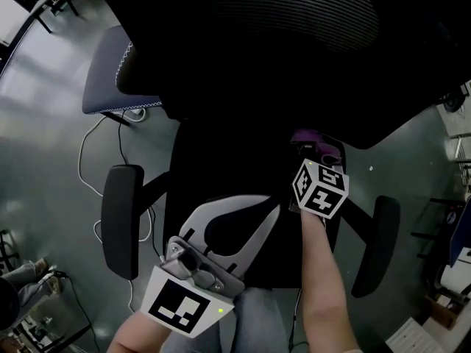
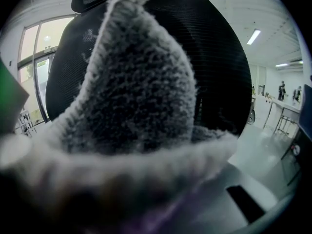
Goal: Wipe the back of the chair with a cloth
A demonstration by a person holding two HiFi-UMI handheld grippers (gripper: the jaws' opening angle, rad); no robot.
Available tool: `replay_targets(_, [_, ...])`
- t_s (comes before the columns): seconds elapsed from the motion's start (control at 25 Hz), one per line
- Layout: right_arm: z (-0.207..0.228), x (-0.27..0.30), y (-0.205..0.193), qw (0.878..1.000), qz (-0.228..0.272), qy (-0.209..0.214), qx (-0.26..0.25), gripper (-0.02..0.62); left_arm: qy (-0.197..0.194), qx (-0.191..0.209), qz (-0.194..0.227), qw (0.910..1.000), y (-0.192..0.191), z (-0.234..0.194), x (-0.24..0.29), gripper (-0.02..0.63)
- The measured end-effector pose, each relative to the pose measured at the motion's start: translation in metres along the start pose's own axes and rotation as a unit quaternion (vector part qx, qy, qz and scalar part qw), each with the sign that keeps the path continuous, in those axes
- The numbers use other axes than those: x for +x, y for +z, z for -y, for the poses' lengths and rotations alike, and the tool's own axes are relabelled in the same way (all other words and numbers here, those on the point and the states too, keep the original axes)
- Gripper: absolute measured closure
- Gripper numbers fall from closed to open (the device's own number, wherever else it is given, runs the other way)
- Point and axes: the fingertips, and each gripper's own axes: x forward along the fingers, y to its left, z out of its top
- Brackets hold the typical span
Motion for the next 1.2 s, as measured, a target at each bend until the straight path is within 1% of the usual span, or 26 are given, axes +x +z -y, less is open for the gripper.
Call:
replay_targets(0.24, [0.030, -0.006, -0.004, 1.000, -0.002, -0.021, -0.021, 0.517, -0.009, 0.000, -0.002, 1.0000, 0.000, 0.006, 0.011, 0.595])
replay_targets(0.36, [0.043, -0.010, -0.006, 0.999, -0.003, -0.031, -0.022, 0.517, -0.012, 0.001, -0.002, 0.9999, 0.001, 0.010, 0.015, 0.595])
replay_targets(0.6, [0.083, -0.021, -0.011, 0.997, -0.005, -0.074, 0.025, 0.517, -0.019, 0.000, -0.004, 0.9998, 0.001, 0.017, 0.018, 0.595])
replay_targets(0.68, [0.092, -0.023, -0.013, 0.996, -0.006, -0.087, 0.031, 0.517, -0.021, 0.000, -0.004, 0.9998, 0.001, 0.017, 0.019, 0.595])
replay_targets(0.84, [0.103, -0.027, -0.016, 0.993, -0.002, -0.104, 0.059, 0.517, -0.024, 0.003, -0.003, 0.9997, 0.003, 0.019, 0.020, 0.595])
replay_targets(1.0, [0.098, -0.032, -0.017, 0.994, 0.003, -0.097, 0.058, 0.518, -0.026, 0.004, -0.004, 0.9996, 0.004, 0.018, 0.019, 0.595])
replay_targets(1.2, [0.079, -0.045, -0.007, 0.997, 0.020, -0.071, 0.037, 0.520, -0.028, 0.006, -0.006, 0.9996, 0.008, 0.021, 0.016, 0.595])
